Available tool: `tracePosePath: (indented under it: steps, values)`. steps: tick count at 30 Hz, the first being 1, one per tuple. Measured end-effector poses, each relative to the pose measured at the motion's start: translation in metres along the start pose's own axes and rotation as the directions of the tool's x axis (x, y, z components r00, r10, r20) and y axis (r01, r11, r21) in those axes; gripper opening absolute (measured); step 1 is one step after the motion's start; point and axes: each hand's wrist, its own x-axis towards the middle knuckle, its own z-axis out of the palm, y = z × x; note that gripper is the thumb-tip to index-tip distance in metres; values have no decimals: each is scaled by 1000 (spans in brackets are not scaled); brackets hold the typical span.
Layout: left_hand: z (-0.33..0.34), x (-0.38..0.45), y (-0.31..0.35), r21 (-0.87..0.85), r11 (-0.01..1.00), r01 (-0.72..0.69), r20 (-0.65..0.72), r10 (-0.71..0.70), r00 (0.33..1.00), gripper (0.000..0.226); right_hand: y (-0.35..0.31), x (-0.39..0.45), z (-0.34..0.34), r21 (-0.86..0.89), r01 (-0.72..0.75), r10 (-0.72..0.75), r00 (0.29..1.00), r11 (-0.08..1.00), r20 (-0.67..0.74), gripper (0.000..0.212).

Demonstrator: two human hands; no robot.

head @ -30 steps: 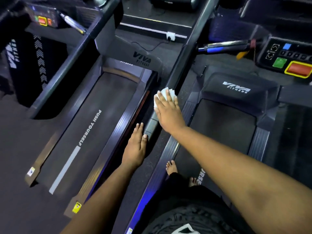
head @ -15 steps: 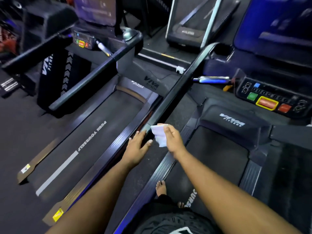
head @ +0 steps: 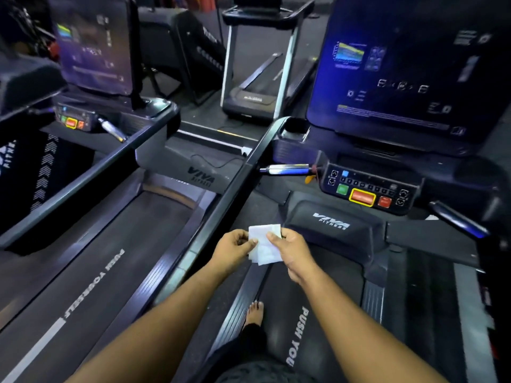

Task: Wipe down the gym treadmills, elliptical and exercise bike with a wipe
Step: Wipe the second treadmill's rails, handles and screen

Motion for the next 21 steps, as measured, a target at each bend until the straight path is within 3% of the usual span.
tracePosePath:
  steps: [5,10,14,15,18,21]
  values:
    - [8,80,8,190,978,-81,68,70,995,10,-23,60,-17,-61,27,-36,988,998,-148,8]
    - [-1,149,18,545,783,-299,139,267,954,28,-44,121,-27,-295,79,-149,964,952,-221,8]
    - [-11,224,24,724,589,-360,177,346,921,46,-79,189,-29,-624,126,-291,942,771,-170,14]
    - [-13,241,25,741,565,-363,203,327,923,54,-87,207,-27,-674,137,-318,936,726,-152,11]
    - [-15,284,31,807,458,-372,294,235,927,78,-106,246,-23,-797,207,-431,899,567,-73,33]
    - [-12,320,31,836,362,-413,380,162,911,85,-104,284,-20,-904,250,-452,889,346,73,45]
